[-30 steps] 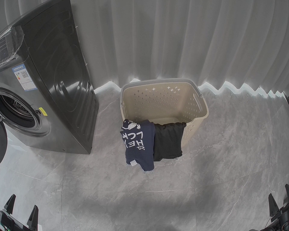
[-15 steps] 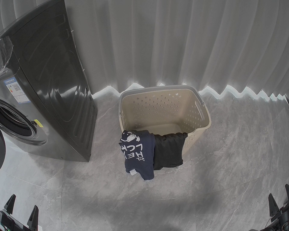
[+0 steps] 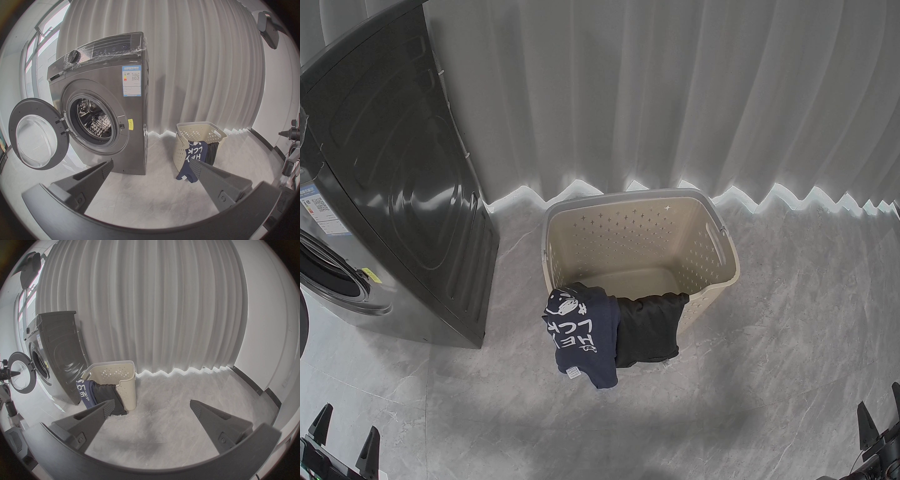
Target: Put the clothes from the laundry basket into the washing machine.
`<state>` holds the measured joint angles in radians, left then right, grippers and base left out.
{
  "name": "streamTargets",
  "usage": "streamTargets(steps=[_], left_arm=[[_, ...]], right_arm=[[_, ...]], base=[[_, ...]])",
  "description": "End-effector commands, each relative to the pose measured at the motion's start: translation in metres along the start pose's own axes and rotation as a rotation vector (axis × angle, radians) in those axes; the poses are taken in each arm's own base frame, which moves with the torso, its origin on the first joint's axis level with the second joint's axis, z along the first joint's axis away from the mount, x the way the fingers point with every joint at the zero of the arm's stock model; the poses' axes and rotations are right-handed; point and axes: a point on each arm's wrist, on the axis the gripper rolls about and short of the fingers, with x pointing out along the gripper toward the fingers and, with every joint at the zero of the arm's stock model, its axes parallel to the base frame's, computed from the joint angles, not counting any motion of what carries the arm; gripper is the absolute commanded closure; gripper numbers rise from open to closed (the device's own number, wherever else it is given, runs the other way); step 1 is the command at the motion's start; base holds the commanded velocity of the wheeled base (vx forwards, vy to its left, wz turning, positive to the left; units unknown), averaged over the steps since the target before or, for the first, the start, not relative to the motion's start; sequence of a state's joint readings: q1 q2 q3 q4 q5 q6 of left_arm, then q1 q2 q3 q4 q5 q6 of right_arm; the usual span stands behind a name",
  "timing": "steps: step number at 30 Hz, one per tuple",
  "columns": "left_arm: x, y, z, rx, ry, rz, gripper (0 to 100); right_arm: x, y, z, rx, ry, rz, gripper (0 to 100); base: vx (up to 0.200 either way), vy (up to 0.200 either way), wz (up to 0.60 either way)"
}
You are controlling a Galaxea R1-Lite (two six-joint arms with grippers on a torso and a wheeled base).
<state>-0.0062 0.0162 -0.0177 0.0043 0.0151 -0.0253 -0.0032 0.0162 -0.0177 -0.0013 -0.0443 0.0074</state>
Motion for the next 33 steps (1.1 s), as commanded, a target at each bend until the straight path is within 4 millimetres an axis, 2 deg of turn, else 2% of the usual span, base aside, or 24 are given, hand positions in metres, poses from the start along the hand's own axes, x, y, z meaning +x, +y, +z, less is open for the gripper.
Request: streamTargets(steps=[1,15,21,24,25,27,33], left_arm=[[0.000,0.000,-0.005,0.001,0.002,0.000,0],[0.000,0.000,-0.005,0.002,0.002,-0.001,0],[0.000,0.000,-0.005,0.001,0.002,-0.001,0],[0.000,0.000,-0.005,0.001,0.002,-0.001,0],[0.000,0.000,-0.005,-0.001,0.002,-0.001,0],[0.000,0.000,-0.005,0.001,0.002,-0.001,0],[0.000,0.000,-0.005,0.001,0.002,-0.001,0]], right_arm=[[0.000,0.000,-0.005,-0.001,0.001,0.001,0],[0.000,0.000,-0.005,-0.009,0.003,0.003,0],[0.000,0.000,-0.004,-0.001,-0.006,0.001,0],[-0.002,0.000,0.005,0.002,-0.054,0.008,0],[-0.006,0.000,0.016,0.004,-0.089,0.016,0],[-0.007,0.000,0.019,0.003,-0.094,0.024,0],[-0.008,0.000,0.019,-0.001,-0.069,0.039,0]], base=[[0.000,0.000,0.00],[0.000,0.000,0.00],[0.167,0.000,0.00],[0.000,0.000,0.00],[0.000,0.000,0.00],[0.000,0.000,0.00],[0.000,-0.200,0.00]])
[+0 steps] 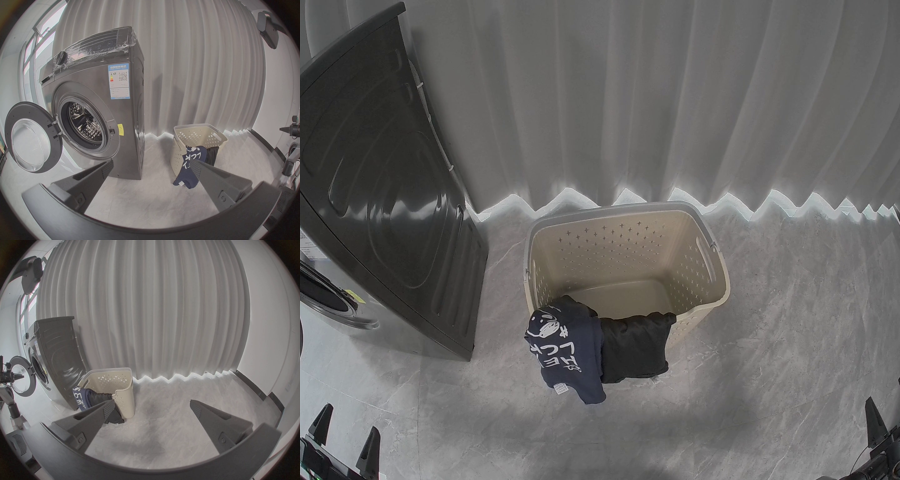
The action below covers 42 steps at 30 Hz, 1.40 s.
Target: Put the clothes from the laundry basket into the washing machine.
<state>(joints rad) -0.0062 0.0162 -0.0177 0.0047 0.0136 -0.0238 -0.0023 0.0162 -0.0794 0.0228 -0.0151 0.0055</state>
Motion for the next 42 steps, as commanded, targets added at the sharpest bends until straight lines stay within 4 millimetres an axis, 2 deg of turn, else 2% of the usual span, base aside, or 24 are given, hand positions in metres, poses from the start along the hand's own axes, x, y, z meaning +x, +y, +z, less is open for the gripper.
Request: streamTargets(steps=[1,4,7,8,9,10,11,12,14,16,25,32,42], left_arm=[[0.000,0.000,-0.005,-0.001,0.001,0.000,0],[0.000,0.000,-0.005,0.002,0.001,0.000,0],[0.000,0.000,-0.005,0.002,0.001,0.000,0],[0.000,0.000,-0.005,0.002,0.001,0.000,0],[0.000,0.000,-0.005,0.002,0.001,0.000,0],[0.000,0.000,-0.005,0.002,0.001,0.000,0],[0.000,0.000,-0.005,0.002,0.001,0.000,0],[0.000,0.000,-0.005,0.001,0.001,0.002,0],[0.000,0.000,-0.005,-0.001,0.001,0.000,0],[0.000,0.000,-0.005,-0.001,0.001,0.000,0],[0.000,0.000,-0.005,0.001,0.001,0.000,0],[0.000,0.000,-0.005,-0.001,0.001,0.000,0],[0.000,0.000,-0.005,-0.001,0.001,0.000,0]], right_arm=[[-0.003,0.000,0.005,0.000,-0.032,0.008,0],[0.004,0.002,0.034,-0.002,0.001,0.060,0],[0.031,0.004,0.060,0.007,0.109,0.142,0],[0.036,0.004,0.064,0.010,0.123,0.158,0],[0.058,0.006,0.073,0.024,0.188,0.219,0],[0.071,0.007,0.075,0.036,0.227,0.255,0],[0.071,0.007,0.075,0.036,0.227,0.255,0],[0.097,0.010,0.075,0.060,0.292,0.321,0],[0.113,0.013,0.072,0.066,0.331,0.372,0],[0.131,0.027,0.065,0.083,0.403,0.475,0],[0.157,0.071,0.058,0.189,0.513,0.462,0],[0.179,0.081,0.048,0.154,0.540,0.409,0],[0.197,0.093,0.041,0.143,0.593,0.402,0]], base=[[0.000,0.000,0.00],[0.000,0.000,0.00],[0.000,0.000,0.00],[0.000,0.000,0.00],[0.000,0.000,0.00],[0.000,0.000,0.00],[0.000,0.000,0.00],[0.000,0.000,0.00],[0.000,0.000,0.00],[0.000,0.000,0.00],[0.000,0.000,0.00],[0.000,0.000,0.00],[0.000,0.000,0.00]])
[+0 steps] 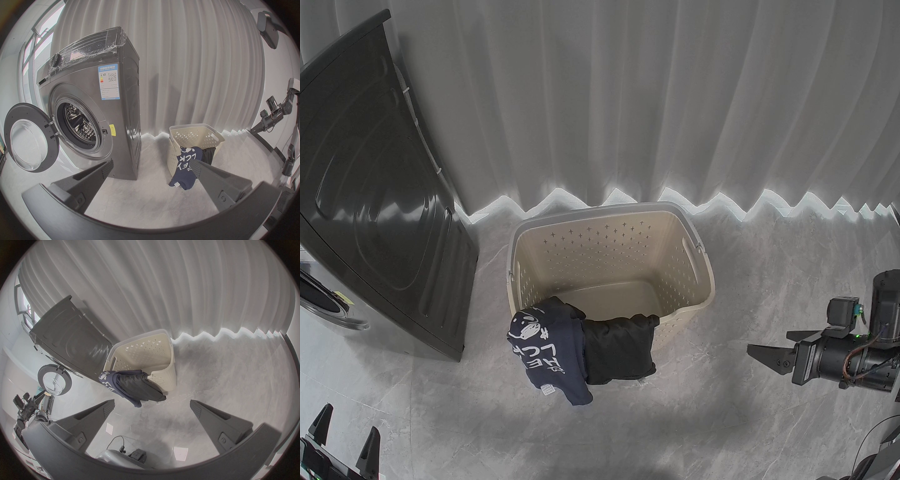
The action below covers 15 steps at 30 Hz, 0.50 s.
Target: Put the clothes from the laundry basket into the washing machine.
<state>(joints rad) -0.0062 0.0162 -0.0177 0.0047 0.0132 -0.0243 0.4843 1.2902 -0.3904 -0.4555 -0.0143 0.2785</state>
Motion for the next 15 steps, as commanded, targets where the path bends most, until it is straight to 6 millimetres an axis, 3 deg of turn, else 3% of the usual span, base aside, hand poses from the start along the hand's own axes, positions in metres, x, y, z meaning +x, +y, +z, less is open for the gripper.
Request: streamTargets(steps=[1,4,15], left_arm=[[0.000,0.000,-0.005,0.000,0.001,0.001,0],[0.000,0.000,-0.005,0.000,0.001,0.001,0],[0.000,0.000,-0.005,-0.003,0.001,0.001,0]], right_arm=[[0.020,-0.001,-0.004,0.001,0.068,-0.020,0],[0.032,-0.002,-0.004,0.004,0.057,-0.044,0],[0.082,0.001,-0.033,-0.018,0.084,-0.080,0]], base=[[0.000,0.000,0.00],[0.000,0.000,0.00],[0.000,0.000,0.00]])
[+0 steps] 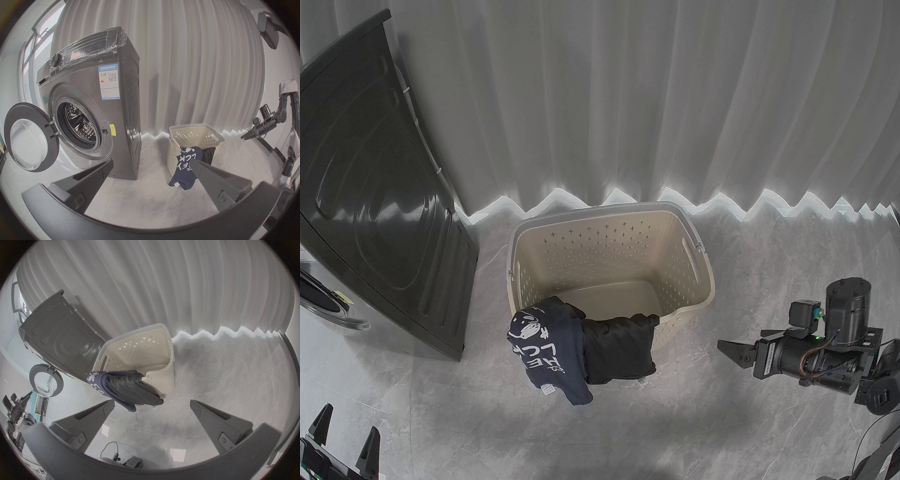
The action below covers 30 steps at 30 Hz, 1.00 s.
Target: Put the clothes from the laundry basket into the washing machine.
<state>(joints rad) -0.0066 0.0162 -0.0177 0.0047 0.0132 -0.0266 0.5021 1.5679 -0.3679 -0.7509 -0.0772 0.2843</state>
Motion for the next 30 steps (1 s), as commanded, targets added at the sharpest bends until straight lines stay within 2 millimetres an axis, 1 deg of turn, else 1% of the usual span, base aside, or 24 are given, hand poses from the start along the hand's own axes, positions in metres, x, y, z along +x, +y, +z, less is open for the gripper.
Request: streamTargets(steps=[1,4,9,12,14,18,23,27,30], left_arm=[[0.000,0.000,-0.005,-0.001,0.003,0.001,0],[0.000,0.000,-0.005,-0.001,0.003,0.001,0],[0.000,0.000,-0.005,-0.001,0.001,0.001,0],[0.000,0.000,-0.005,-0.001,0.003,0.001,0],[0.000,0.000,-0.005,-0.001,0.003,0.001,0],[0.000,0.000,-0.005,-0.001,0.003,0.001,0],[0.000,0.000,-0.005,-0.001,0.003,0.001,0],[0.000,0.000,-0.005,-0.001,0.003,0.001,0],[0.000,0.000,-0.005,-0.001,0.003,0.001,0]], right_arm=[[0.028,0.001,-0.024,-0.020,0.096,-0.038,0],[0.036,0.002,-0.027,-0.024,0.087,-0.032,0],[0.049,0.010,-0.032,-0.037,0.086,-0.007,0],[0.063,0.015,-0.039,-0.044,0.089,0.006,0],[0.069,0.016,-0.041,-0.049,0.077,0.014,0],[0.081,0.022,-0.041,-0.055,0.042,0.033,0],[0.088,0.028,-0.040,-0.061,0.036,0.053,0],[0.097,0.033,-0.039,-0.063,0.029,0.062,0],[0.100,0.036,-0.039,-0.068,0.026,0.072,0]], base=[[0.000,0.000,0.00],[0.000,0.000,0.00],[0.000,0.000,0.00],[0.000,0.000,0.00],[0.000,0.000,0.00],[0.000,0.000,0.00],[0.000,0.000,0.00],[0.000,0.000,0.00],[0.000,0.000,0.00]])
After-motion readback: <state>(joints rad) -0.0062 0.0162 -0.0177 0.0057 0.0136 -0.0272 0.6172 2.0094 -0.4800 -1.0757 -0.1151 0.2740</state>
